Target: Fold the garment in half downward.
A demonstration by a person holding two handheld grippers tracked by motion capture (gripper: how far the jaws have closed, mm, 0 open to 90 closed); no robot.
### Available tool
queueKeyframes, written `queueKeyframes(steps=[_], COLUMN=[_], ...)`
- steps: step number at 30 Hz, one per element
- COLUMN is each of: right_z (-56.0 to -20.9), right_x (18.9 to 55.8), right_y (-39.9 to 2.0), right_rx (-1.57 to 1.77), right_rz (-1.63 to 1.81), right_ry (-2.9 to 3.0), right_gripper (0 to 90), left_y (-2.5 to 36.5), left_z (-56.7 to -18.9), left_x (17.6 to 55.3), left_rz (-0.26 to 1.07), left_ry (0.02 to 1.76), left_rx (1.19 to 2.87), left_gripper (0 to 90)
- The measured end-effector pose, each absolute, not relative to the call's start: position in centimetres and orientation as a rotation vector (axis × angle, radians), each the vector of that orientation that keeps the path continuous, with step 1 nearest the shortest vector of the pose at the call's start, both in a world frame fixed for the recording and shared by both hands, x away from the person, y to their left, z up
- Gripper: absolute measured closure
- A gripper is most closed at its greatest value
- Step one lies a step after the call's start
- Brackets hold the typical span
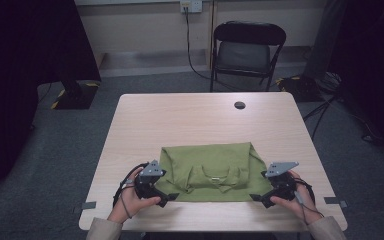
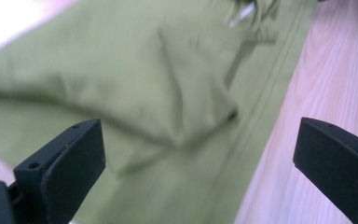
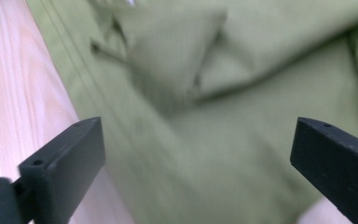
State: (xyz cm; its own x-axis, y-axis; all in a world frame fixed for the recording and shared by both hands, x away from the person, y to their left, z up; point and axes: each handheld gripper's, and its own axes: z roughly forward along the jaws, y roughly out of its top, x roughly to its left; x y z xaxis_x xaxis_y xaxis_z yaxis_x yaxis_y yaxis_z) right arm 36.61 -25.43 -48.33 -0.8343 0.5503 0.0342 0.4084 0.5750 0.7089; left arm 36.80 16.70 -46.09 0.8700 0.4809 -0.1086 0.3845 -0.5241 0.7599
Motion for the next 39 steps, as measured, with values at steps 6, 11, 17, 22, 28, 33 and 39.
queueKeyframes(steps=[6,11,17,22,28,33,39], right_z=[-46.7,-46.3,-47.1,-47.6,-46.4,-45.8,-45.7], right_x=[38.7,40.2,41.7,41.8,40.6,38.6,36.0], right_y=[-24.0,-22.9,-21.4,-21.1,-21.6,-21.5,-22.5], right_rx=[0.796,0.849,0.889,0.890,0.782,0.689,0.640], right_rz=[1.234,1.316,1.266,1.217,1.285,1.321,1.383], right_ry=[2.621,2.645,2.708,2.720,2.743,2.765,2.774], right_gripper=[13.2,26.0,47.7,69.1,81.7,79.2,65.2], left_y=[13.8,12.4,11.9,12.4,12.9,13.2,14.3], left_z=[-45.5,-46.0,-47.0,-47.3,-46.0,-45.5,-45.6], left_x=[39.0,40.9,42.1,42.1,40.6,39.0,36.4], left_rz=[0.139,0.036,-0.031,-0.063,-0.113,-0.134,-0.162], left_ry=[0.562,0.571,0.601,0.610,0.531,0.496,0.440], left_rx=[2.209,2.225,2.269,2.242,2.218,2.213,2.242], left_gripper=[11.7,26.0,48.2,67.4,81.6,80.6,62.3])
